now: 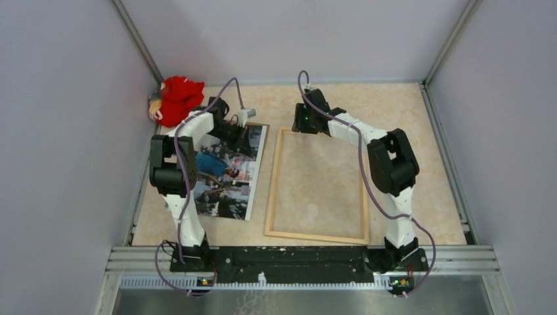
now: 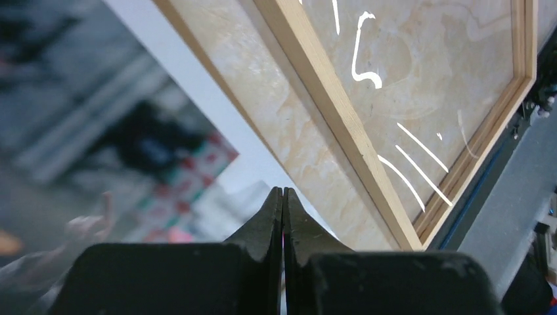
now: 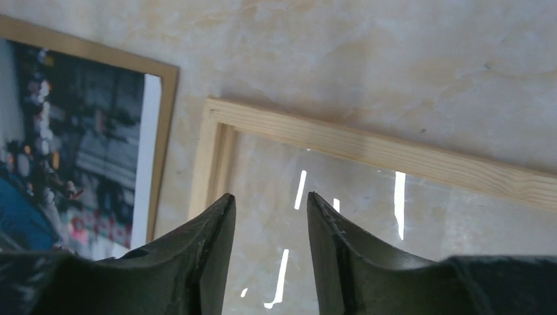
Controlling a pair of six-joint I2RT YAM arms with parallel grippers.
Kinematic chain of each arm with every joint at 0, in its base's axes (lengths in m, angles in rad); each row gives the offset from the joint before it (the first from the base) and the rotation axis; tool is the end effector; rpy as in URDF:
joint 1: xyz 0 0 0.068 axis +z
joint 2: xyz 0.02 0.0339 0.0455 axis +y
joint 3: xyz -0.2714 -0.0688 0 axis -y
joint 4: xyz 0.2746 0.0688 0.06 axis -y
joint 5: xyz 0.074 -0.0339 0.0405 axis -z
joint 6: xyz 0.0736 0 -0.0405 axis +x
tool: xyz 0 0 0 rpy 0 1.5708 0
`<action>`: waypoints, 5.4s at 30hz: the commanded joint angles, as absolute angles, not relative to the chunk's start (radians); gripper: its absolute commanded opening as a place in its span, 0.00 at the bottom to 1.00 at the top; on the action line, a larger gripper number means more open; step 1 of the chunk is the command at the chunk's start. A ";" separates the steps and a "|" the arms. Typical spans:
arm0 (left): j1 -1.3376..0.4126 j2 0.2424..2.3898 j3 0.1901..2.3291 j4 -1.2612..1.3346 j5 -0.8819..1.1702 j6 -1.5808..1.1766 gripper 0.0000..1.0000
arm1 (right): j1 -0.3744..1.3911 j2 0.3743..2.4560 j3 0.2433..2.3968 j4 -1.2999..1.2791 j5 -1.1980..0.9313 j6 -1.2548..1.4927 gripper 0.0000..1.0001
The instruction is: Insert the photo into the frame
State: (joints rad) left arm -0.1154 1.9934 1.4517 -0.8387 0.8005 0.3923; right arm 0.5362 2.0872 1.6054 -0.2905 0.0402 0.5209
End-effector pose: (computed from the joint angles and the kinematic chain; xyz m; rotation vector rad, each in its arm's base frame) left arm 0.4124 -0.1010 0.1479 0.7687 2.5366 -1.0749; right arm 0.4578 0.2686 0.1725 0.0020 2.3920 0.4674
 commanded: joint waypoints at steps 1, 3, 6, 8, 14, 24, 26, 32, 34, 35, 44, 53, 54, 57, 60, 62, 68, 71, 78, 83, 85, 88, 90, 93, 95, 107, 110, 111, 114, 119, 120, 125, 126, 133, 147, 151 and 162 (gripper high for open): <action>-0.030 1.913 1.547 -0.916 0.736 0.434 0.04 | 0.602 2.008 1.651 -0.262 -0.048 0.582 0.50; 0.046 1.914 1.571 -0.935 0.684 0.452 0.05 | 0.636 2.013 1.659 -0.257 -0.081 0.612 0.55; 0.162 1.919 1.581 -0.940 0.610 0.472 0.04 | 0.686 2.043 1.666 -0.234 -0.131 0.661 0.62; 0.234 1.917 1.572 -0.929 0.574 0.484 0.05 | 0.717 2.075 1.691 -0.241 -0.145 0.672 0.64; 0.339 1.890 1.463 -0.824 0.422 0.524 0.05 | 0.772 2.145 1.739 -0.263 -0.155 0.703 0.64; 0.260 1.806 1.357 -0.845 0.554 0.548 0.06 | 0.783 2.061 1.628 -0.256 -0.151 0.644 0.62; 0.246 1.805 1.354 -0.830 0.535 0.529 0.05 | 0.785 2.070 1.631 -0.260 -0.176 0.644 0.61; 0.262 1.841 1.351 -0.797 0.449 0.538 0.03 | 0.797 2.091 1.576 -0.214 -0.225 0.702 0.60; 0.266 1.842 1.353 -0.803 0.454 0.545 0.03 | 0.805 2.094 1.572 -0.212 -0.224 0.704 0.60; 0.264 1.839 1.356 -0.813 0.473 0.548 0.03 | 0.807 2.092 1.575 -0.218 -0.219 0.698 0.59; 0.153 1.811 1.342 -0.875 0.621 0.538 0.05 | 0.720 1.954 1.576 -0.298 -0.196 0.578 0.60; -0.150 1.837 1.356 -0.863 0.706 0.463 0.06 | 0.747 1.547 1.269 -0.455 -0.017 0.378 0.67; -0.164 1.845 1.361 -0.862 0.710 0.459 0.06 | 0.795 1.490 1.225 -0.474 0.024 0.340 0.68; -0.193 1.862 1.364 -0.852 0.713 0.456 0.06 | 0.962 1.340 1.084 -0.532 0.119 0.263 0.69; -0.209 1.880 1.359 -0.843 0.709 0.448 0.06 | 1.132 1.254 0.983 -0.595 0.189 0.229 0.71; -0.216 1.885 1.355 -0.830 0.705 0.442 0.06 | 1.221 1.226 0.947 -0.617 0.219 0.204 0.71; -0.224 1.899 1.343 -0.818 0.694 0.438 0.06 | 1.415 1.295 0.924 -0.666 0.314 0.137 0.73; -0.224 1.895 1.330 -0.815 0.686 0.438 0.06 | 1.446 1.343 0.917 -0.637 0.343 0.117 0.73; -0.224 1.879 1.313 -0.810 0.673 0.431 0.06 | 1.451 1.408 0.902 -0.528 0.455 0.037 0.69; -0.223 1.876 1.312 -0.810 0.662 0.429 0.06 | 1.451 1.427 0.877 -0.455 0.436 0.005 0.69; -0.222 1.877 1.310 -0.811 0.658 0.430 0.06 | 1.452 1.430 0.872 -0.444 0.420 0.005 0.69; -0.222 1.879 1.310 -0.811 0.657 0.428 0.06 | 1.452 1.430 0.864 -0.432 0.398 -0.024 0.69; -0.222 1.879 1.311 -0.811 0.654 0.428 0.06 | 1.451 1.432 0.858 -0.426 0.389 -0.025 0.69; -0.222 1.879 1.313 -0.813 0.649 0.428 0.06 | 1.451 1.441 0.854 -0.420 0.382 -0.026 0.69; -0.222 1.881 1.313 -0.815 0.649 0.430 0.06 | 1.451 1.445 0.854 -0.417 0.374 -0.029 0.69; -0.222 1.876 1.314 -0.824 0.635 0.431 0.06 | 1.466 1.474 0.841 -0.399 0.337 -0.043 0.69; -0.221 1.873 1.313 -0.825 0.632 0.431 0.06 | 1.468 1.491 0.840 -0.399 0.366 -0.044 0.69; -0.221 1.873 1.312 -0.825 0.632 0.430 0.06 | 1.468 1.499 0.842 -0.400 0.376 -0.048 0.69; -0.221 1.870 1.313 -0.826 0.631 0.431 0.06 | 1.468 1.509 0.844 -0.393 0.421 -0.056 0.68; -0.216 1.870 1.312 -0.827 0.629 0.430 0.06 | 1.467 1.480 0.837 -0.371 0.467 -0.067 0.67; -0.215 1.871 1.312 -0.828 0.627 0.430 0.06 | 1.467 1.472 0.836 -0.370 0.468 -0.069 0.66; -0.215 1.871 1.310 -0.828 0.632 0.429 0.05 | 1.468 1.445 0.833 -0.367 0.459 -0.069 0.66; -0.215 1.872 1.309 -0.827 0.632 0.430 0.05 | 1.467 1.440 0.833 -0.365 0.455 -0.068 0.65; -0.215 1.869 1.301 -0.824 0.634 0.429 0.05 | 1.468 1.425 0.821 -0.357 0.449 -0.072 0.65; -0.217 1.872 1.313 -0.863 0.770 0.411 0.07 | 1.467 1.473 0.804 -0.323 0.492 -0.083 0.64; -0.227 1.896 1.315 -0.880 0.842 0.406 0.08 | 1.465 1.483 0.796 -0.309 0.495 -0.085 0.64; -0.309 1.947 1.350 -0.891 0.888 0.403 0.11 | 1.466 1.489 0.785 -0.303 0.528 -0.109 0.63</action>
